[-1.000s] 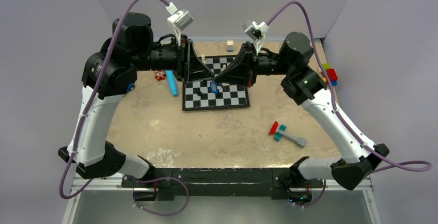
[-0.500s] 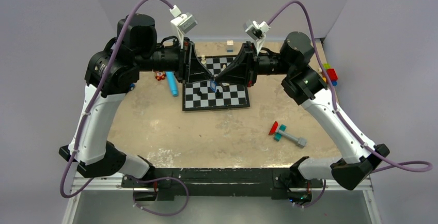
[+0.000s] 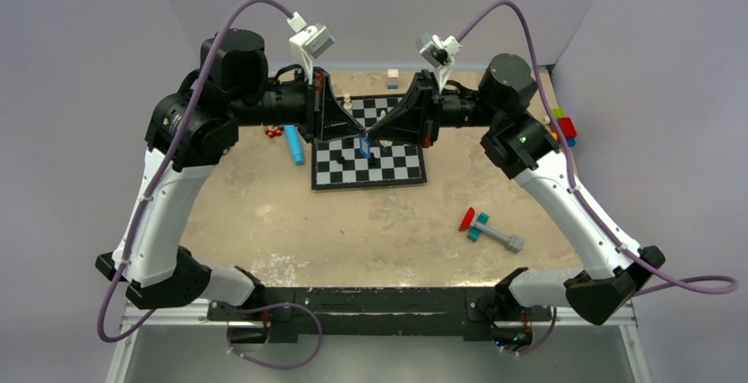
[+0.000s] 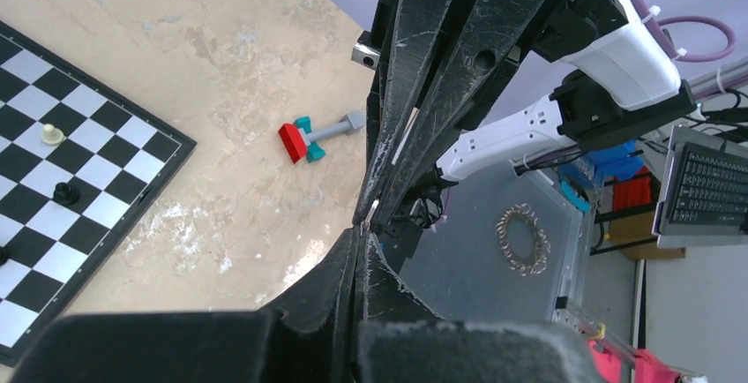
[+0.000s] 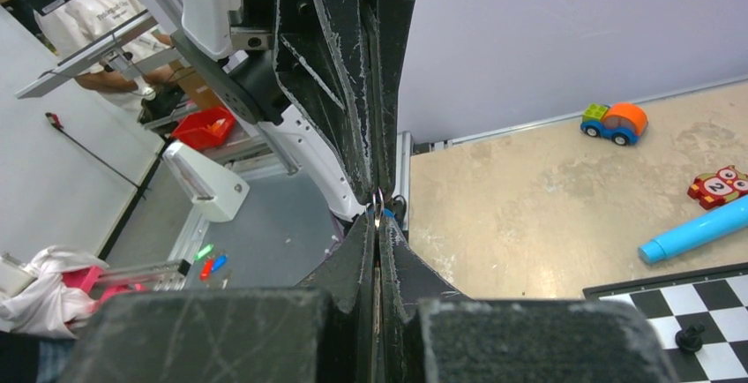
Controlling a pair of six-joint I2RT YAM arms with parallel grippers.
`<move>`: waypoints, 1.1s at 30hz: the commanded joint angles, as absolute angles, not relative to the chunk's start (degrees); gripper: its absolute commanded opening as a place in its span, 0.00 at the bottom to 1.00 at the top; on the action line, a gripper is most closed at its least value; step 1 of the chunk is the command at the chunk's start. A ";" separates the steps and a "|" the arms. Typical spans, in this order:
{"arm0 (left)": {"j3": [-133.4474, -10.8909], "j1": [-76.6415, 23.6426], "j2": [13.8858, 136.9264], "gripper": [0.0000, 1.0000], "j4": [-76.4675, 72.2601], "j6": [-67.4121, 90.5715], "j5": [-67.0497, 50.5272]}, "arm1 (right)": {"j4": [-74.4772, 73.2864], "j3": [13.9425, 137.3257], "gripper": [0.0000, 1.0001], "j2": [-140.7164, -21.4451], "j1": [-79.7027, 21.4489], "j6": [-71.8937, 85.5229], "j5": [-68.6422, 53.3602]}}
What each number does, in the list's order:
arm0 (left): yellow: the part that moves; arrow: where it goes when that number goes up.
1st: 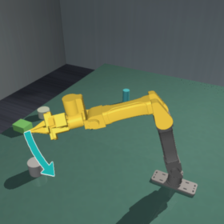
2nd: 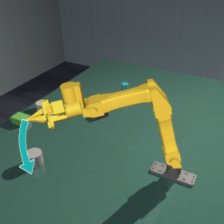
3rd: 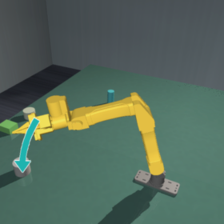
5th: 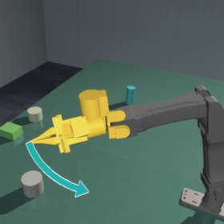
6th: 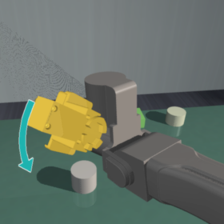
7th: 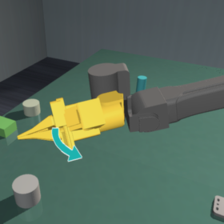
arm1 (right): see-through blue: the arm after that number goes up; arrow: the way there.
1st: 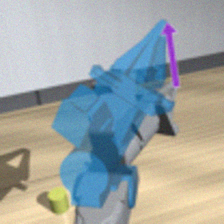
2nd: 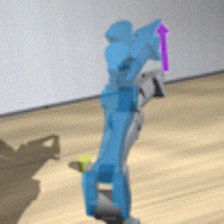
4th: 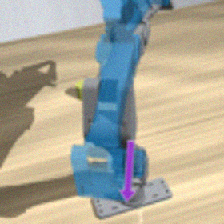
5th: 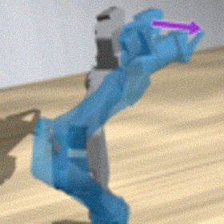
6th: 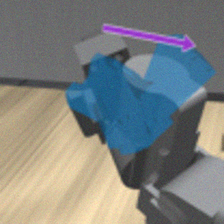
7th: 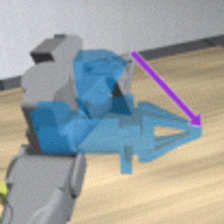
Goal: Remove the keys from the keyring
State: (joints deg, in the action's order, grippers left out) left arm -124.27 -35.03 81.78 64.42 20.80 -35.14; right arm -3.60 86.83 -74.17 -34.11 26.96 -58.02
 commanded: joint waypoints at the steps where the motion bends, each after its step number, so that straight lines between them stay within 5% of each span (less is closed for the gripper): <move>1: -117.86 -35.09 77.72 0.00 55.81 28.13 -28.66 | 1.78 86.86 0.00 -72.51 -34.54 28.62 -58.98; 15: -102.06 -37.97 67.71 0.00 38.48 41.49 -12.19 | 11.33 86.51 0.00 -73.17 -34.50 35.32 -58.00; 33: -100.51 -38.82 67.22 0.00 34.53 43.51 -10.82 | 15.03 86.88 0.00 -74.43 -34.50 38.17 -58.45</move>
State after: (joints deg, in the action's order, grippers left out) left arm -101.32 -38.70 66.76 37.47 43.00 -14.63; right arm 11.42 85.86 -75.22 -33.80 36.77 -55.42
